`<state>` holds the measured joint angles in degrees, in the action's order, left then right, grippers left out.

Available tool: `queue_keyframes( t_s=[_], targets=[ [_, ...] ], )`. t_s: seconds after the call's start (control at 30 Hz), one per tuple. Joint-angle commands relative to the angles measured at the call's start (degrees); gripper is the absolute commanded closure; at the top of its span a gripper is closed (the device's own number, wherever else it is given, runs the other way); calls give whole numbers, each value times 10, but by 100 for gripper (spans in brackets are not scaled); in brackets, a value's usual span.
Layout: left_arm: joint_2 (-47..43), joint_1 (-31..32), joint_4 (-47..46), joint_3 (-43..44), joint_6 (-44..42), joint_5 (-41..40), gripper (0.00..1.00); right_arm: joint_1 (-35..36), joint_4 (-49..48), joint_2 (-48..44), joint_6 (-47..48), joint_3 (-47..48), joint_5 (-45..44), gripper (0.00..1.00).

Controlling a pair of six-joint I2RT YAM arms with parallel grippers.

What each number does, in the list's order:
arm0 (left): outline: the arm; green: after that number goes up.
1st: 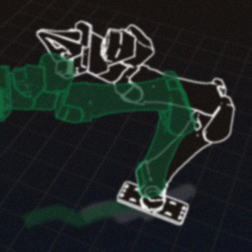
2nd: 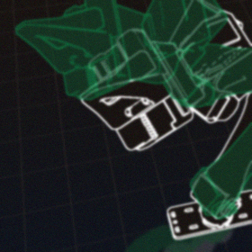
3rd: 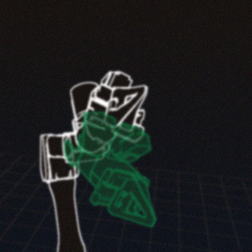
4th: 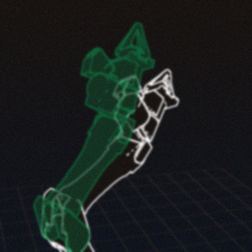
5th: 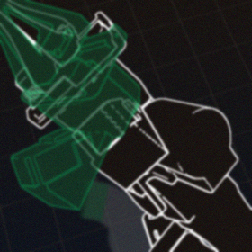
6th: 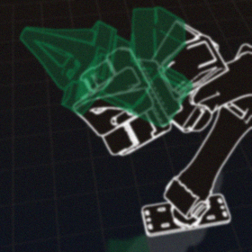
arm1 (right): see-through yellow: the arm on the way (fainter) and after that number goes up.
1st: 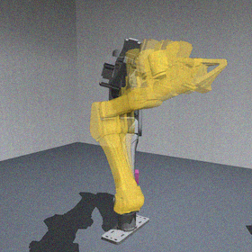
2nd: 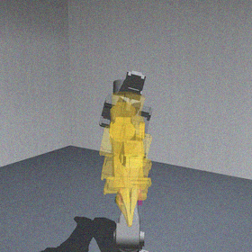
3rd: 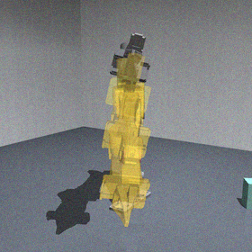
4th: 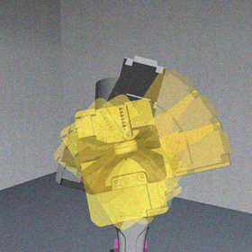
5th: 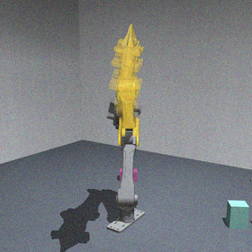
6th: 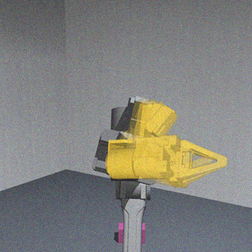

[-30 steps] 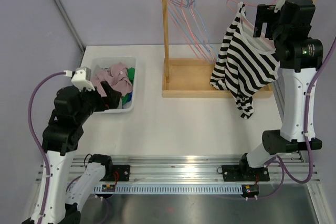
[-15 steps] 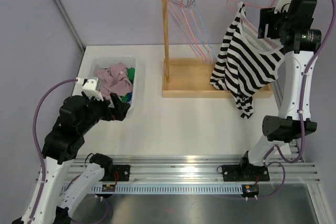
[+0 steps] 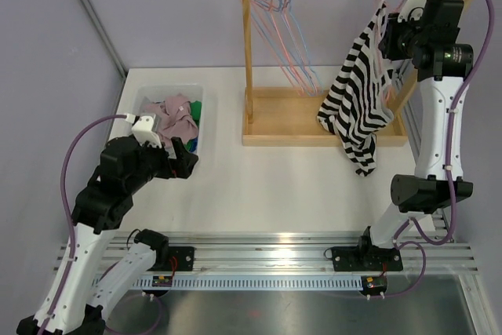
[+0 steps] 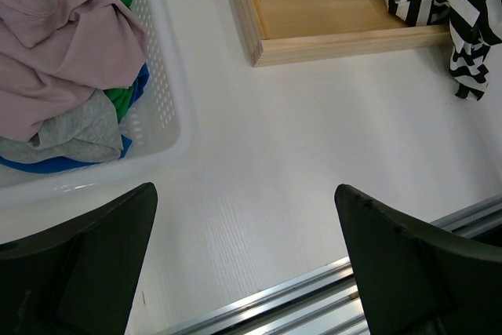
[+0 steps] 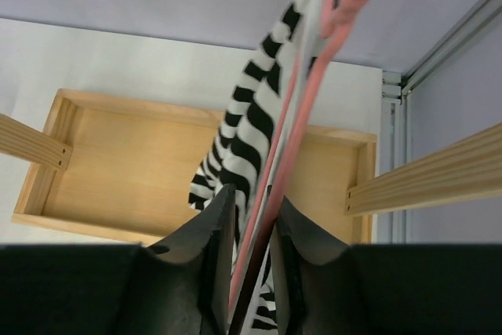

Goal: Remove the tank top from the hanger

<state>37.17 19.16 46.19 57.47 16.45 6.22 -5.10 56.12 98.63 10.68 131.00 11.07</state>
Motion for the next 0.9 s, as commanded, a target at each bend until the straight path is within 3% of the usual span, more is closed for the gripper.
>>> queue_keyframes(
  t_s=[0.0, 0.03, 0.13, 0.33, 0.53, 0.73, 0.87],
  targets=[
    [7, 3, -37, -7, -6, 13, 1, 45, 0, -24, -4, -5, -34, 71],
    [8, 3, -38, -8, -6, 15, 1, 47, 1, -24, -6, -1, -59, 82],
    [12, 3, -40, -10, -5, 18, 1, 98, 14, -14, -11, 27, -103, 96],
    [18, 4, -50, -22, -4, 18, 1, 134, 46, 16, -42, 129, -138, 100],
    [25, 4, -59, -25, 1, 19, 1, 153, 41, 0, -68, 165, -137, 100],
    [33, 17, -64, -12, 6, 16, 1, 155, 57, -54, -80, 142, -132, 100],
    [43, 42, -84, 1, 14, 11, 1, 155, 51, -122, -94, 65, -98, 100]
  ],
)
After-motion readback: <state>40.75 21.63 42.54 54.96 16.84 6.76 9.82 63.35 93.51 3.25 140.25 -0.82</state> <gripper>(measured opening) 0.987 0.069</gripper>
